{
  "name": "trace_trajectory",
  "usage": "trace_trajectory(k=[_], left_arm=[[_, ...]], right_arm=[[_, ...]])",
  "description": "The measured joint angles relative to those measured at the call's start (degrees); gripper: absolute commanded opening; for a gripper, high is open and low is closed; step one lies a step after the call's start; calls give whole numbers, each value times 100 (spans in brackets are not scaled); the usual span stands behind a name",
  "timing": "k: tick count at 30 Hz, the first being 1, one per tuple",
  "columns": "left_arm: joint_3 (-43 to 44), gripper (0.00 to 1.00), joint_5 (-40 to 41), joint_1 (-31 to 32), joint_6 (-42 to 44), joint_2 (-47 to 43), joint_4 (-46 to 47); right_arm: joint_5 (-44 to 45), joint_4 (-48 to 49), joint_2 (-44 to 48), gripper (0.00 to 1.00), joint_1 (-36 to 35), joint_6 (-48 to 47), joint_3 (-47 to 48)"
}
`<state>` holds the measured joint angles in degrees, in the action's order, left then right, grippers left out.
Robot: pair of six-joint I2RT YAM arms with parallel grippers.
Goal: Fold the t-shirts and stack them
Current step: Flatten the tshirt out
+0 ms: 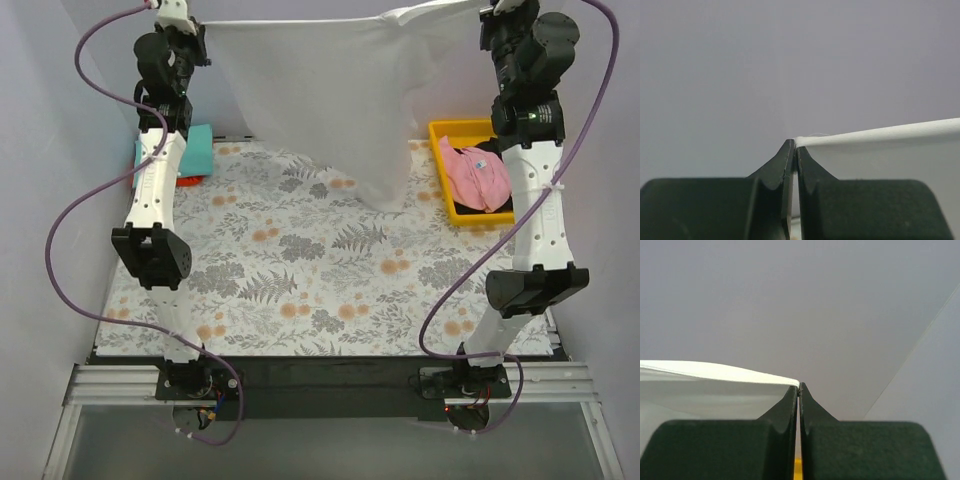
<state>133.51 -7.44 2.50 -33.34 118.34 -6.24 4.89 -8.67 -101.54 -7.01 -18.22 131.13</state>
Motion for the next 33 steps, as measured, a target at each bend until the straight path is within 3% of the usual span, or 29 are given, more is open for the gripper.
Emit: trace_trajectory(k=[7, 12, 17, 21, 25, 33], left_arm=[[-472, 0, -431, -483, -352, -719, 1412], [-3244, 0, -1276, -614, -275, -2013, 2245], [-5821, 0, -1644, -629, 210, -2376, 2452], [-7143, 0, -1847, -675, 577, -2358, 2096], [-7287, 0, -2124, -688, 938, -2363, 1692], [-7427, 0, -2767, -817, 1878, -2693, 678]], right_arm=[[-221, 1038, 713, 1, -55, -72, -455], [-671, 1617, 1370, 1, -39, -225, -2214], [-1202, 1596, 1631, 1, -35, -656, -4505], [-1517, 1266, 1878, 1, -50, -1012, -6059], [-1687, 933, 2430, 1, -59, -1252, -6843], [-2181, -28, 2986, 1, -63, -2048, -7010]])
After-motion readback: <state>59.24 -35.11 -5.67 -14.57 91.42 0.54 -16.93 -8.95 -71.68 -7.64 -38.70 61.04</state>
